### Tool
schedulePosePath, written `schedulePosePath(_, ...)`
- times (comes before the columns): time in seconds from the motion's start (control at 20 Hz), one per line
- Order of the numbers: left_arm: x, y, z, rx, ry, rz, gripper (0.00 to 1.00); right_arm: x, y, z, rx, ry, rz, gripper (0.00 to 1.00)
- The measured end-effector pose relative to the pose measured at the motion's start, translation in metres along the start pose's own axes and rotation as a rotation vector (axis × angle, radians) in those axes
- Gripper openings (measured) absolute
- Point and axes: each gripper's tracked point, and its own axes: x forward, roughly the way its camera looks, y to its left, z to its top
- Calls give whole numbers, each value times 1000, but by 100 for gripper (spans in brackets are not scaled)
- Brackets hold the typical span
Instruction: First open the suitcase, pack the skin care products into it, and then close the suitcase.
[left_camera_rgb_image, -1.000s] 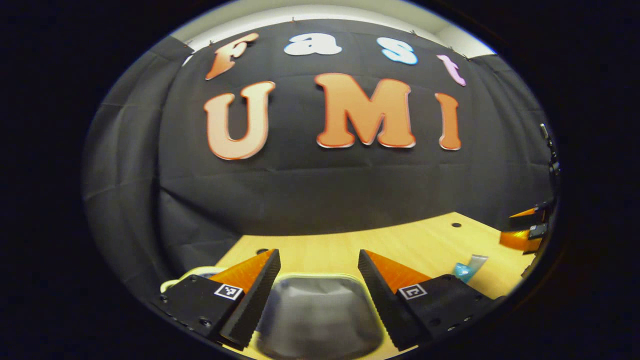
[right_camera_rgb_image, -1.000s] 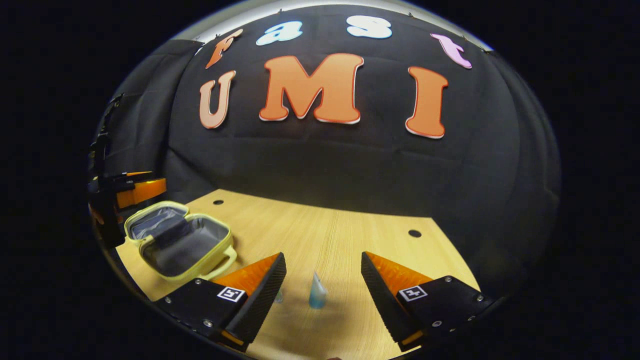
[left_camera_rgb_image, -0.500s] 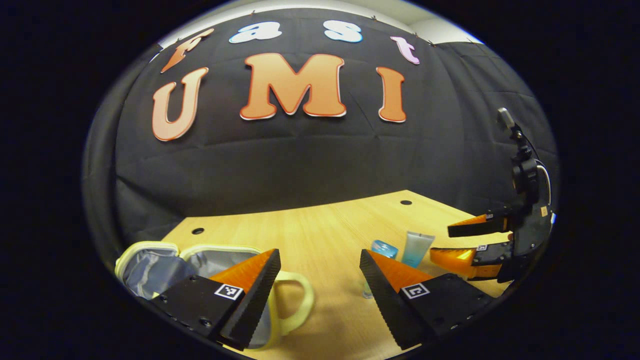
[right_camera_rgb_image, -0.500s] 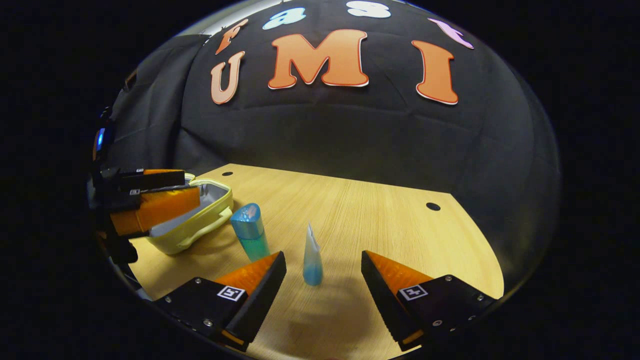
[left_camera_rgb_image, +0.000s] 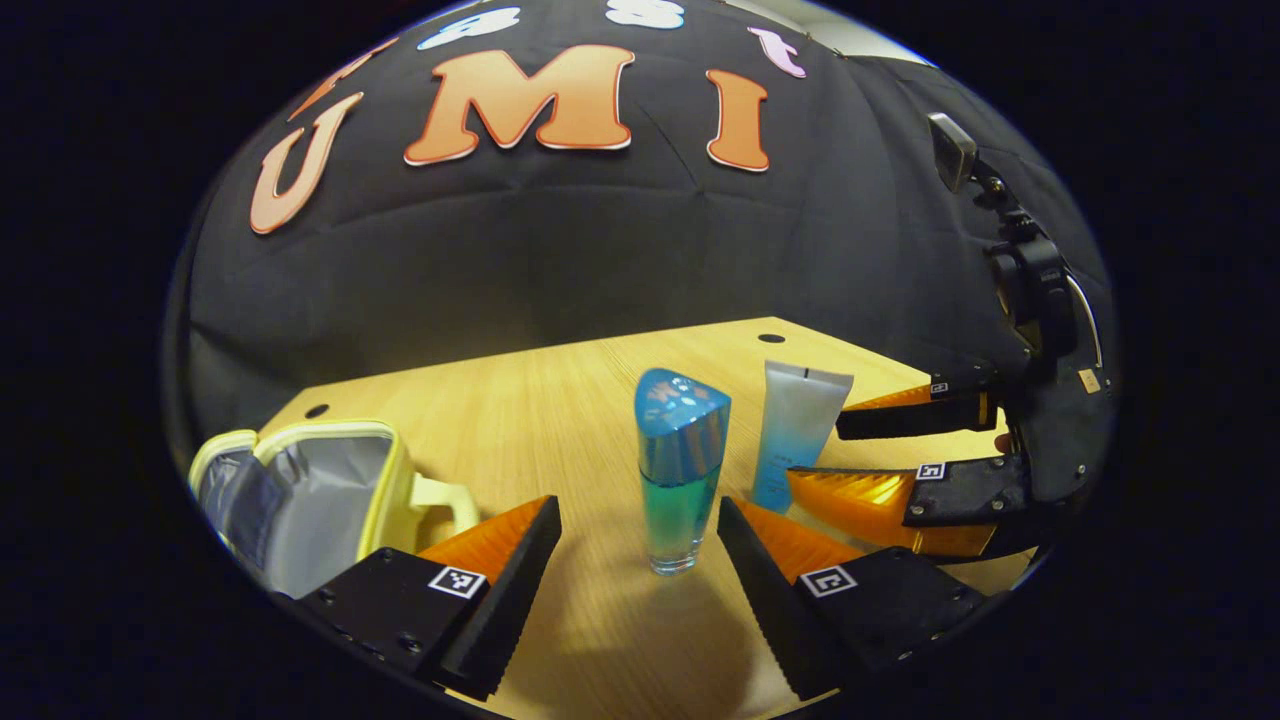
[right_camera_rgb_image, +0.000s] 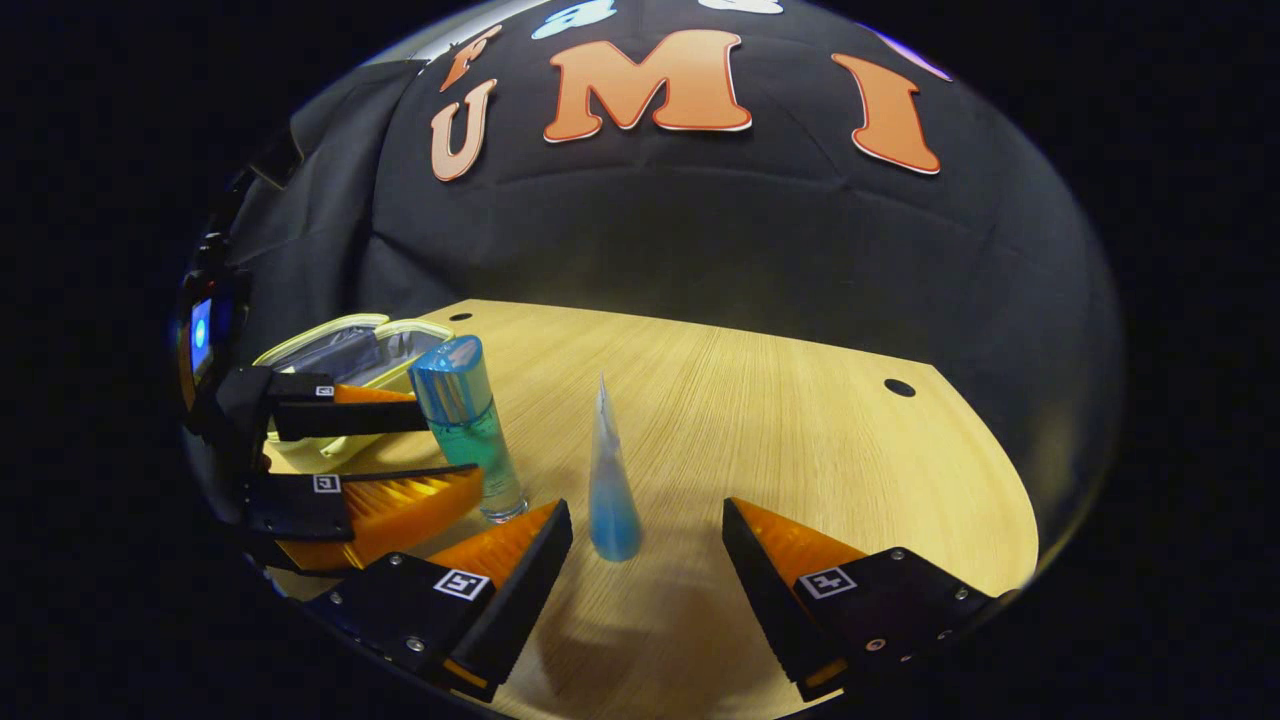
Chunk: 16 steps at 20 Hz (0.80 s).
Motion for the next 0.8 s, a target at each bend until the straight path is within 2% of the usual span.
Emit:
schedulePosePath(0.1,10,-4,-5,-19,12,-17,94,8,2,-6,6,13,11,95)
schedulePosePath(0.15,19,-9,-7,-25,17,-32,80,10,3,-8,10,18,18,93)
schedulePosePath(0.2,25,-14,-8,-23,16,-45,72,13,5,-7,15,20,28,92)
schedulePosePath(0.25,28,-17,-6,-16,18,-53,59,15,7,-8,15,23,35,87)
schedulePosePath(0.35,31,-15,-4,-11,12,-42,45,18,12,-11,19,31,51,77)
schedulePosePath(0.4,30,-14,-5,-29,17,-38,44,18,14,-9,25,35,60,72)
schedulePosePath(0.45,29,-11,-6,-46,20,-37,42,16,18,-9,27,36,68,56)
schedulePosePath(0.5,28,-7,-4,-56,20,-30,42,17,20,-8,20,36,68,55)
schedulePosePath(0.55,26,-3,0,-59,13,-19,42,18,20,-6,8,36,62,39)
schedulePosePath(0.6,24,1,5,-61,4,-7,42,19,24,-6,6,44,74,41)
schedulePosePath(0.75,15,13,24,-72,-15,16,42,18,28,8,29,44,86,40)
schedulePosePath(0.8,11,19,33,-71,-24,25,42,16,29,14,32,38,87,35)
